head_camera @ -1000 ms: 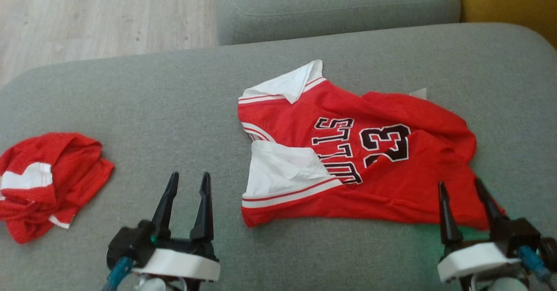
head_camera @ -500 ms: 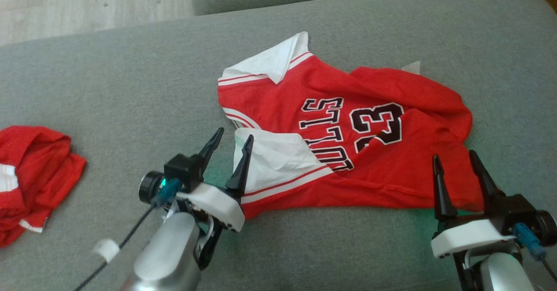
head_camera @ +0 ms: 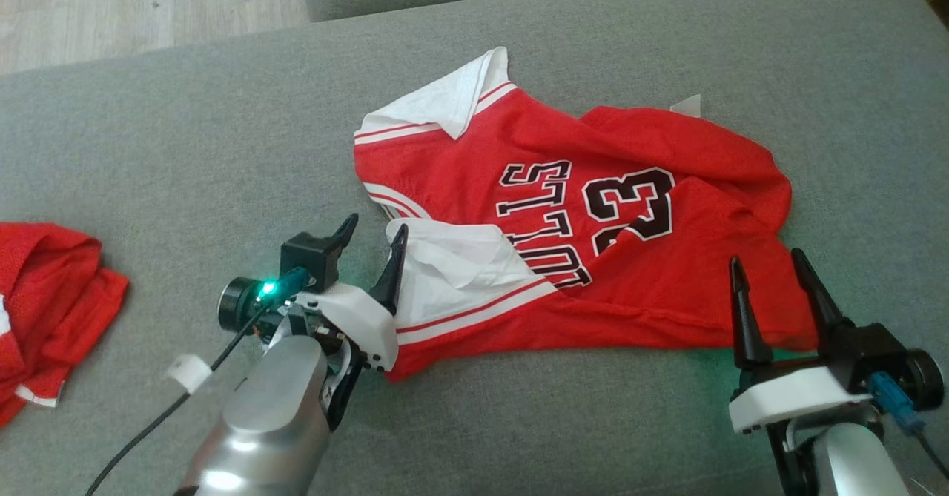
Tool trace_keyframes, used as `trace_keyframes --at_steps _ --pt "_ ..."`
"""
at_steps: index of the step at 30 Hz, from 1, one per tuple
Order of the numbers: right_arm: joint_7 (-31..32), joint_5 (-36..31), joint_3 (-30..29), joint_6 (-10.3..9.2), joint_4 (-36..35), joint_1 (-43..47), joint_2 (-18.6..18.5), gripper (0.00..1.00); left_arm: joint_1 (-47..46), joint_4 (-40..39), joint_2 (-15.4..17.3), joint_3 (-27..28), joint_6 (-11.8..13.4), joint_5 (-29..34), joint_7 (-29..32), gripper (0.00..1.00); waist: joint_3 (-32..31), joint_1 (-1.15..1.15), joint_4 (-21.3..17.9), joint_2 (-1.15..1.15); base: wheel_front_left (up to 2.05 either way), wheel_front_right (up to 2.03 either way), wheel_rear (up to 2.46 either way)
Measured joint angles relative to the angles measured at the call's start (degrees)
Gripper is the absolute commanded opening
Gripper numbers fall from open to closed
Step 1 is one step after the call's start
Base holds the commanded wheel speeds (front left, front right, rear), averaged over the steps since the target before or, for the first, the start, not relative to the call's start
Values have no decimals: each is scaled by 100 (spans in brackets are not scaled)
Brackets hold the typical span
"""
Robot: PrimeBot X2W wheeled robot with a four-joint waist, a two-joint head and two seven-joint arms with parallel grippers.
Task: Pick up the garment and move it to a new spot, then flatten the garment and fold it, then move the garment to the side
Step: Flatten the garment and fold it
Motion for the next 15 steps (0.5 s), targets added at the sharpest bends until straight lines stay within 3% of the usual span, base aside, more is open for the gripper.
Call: trace_keyframes --at_steps 10,15 --pt "0 1 15 0 -4 -21 0 100 -198 307 -23 -389 -49 -261 259 100 10 0 -62 0 0 0 0" --pt "0 2 35 0 -3 -21 0 100 -277 388 -24 -463 146 -401 303 100 -3 0 -91 0 0 0 0"
